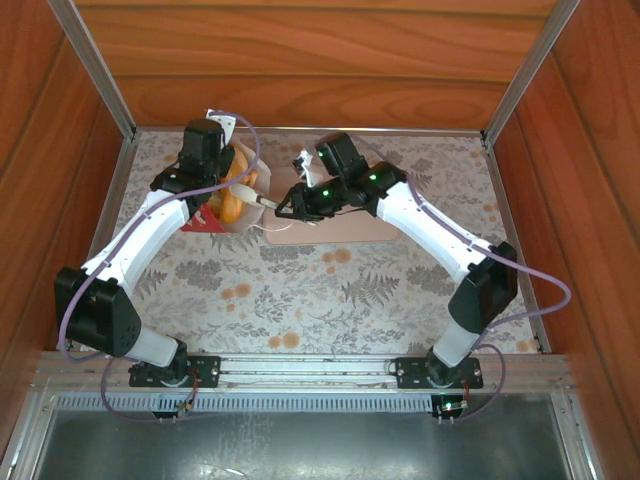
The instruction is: Take the fake bread out of the paper bag
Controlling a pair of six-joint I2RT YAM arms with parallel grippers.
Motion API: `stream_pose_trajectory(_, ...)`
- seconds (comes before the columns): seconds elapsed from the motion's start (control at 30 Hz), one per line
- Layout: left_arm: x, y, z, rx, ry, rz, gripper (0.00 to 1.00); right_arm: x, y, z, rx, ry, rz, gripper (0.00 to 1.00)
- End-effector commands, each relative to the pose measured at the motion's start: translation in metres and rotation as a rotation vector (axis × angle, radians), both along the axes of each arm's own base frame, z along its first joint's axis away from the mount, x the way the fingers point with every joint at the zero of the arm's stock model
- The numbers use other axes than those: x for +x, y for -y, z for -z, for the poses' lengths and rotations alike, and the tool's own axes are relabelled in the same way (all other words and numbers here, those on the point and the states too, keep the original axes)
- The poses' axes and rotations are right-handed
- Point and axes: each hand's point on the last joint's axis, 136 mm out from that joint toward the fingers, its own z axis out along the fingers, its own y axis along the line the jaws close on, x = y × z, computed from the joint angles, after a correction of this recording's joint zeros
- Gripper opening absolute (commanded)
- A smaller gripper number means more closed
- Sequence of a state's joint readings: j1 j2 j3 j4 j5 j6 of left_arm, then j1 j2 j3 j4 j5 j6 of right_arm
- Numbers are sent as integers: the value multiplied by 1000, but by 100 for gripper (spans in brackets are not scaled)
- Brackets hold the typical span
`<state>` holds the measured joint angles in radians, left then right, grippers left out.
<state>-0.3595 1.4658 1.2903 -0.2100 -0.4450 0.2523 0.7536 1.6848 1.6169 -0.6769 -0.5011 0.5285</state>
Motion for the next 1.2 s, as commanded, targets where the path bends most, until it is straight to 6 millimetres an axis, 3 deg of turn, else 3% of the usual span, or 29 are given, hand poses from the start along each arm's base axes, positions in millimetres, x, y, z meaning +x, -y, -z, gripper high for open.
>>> stream_pose_trajectory(0.0, 3, 0, -23, -26, 72, -27, 0, -14, 9, -35, 60, 95, -21, 0)
stream_pose_trajectory(0.33, 6, 0, -26, -24, 73, -32, 0, -38, 41, -51, 30, 139, -13, 0)
stream_pose_trajectory(0.57, 8, 0, -32, -26, 86, -40, 0, -55, 76, -56, -39, 186, 31, 0)
stream_pose_trajectory(0.63, 8, -1, -33, -25, 87, -44, 0, -54, 82, -53, -53, 200, 58, 0)
stream_pose_trajectory(0.83, 11, 1, -31, -33, 84, -43, 0, -40, 75, -50, -41, 225, 88, 0)
stream_pose_trajectory(1.17, 12, 1, -28, -25, 76, -44, 0, -32, 97, -66, -102, 315, 151, 0)
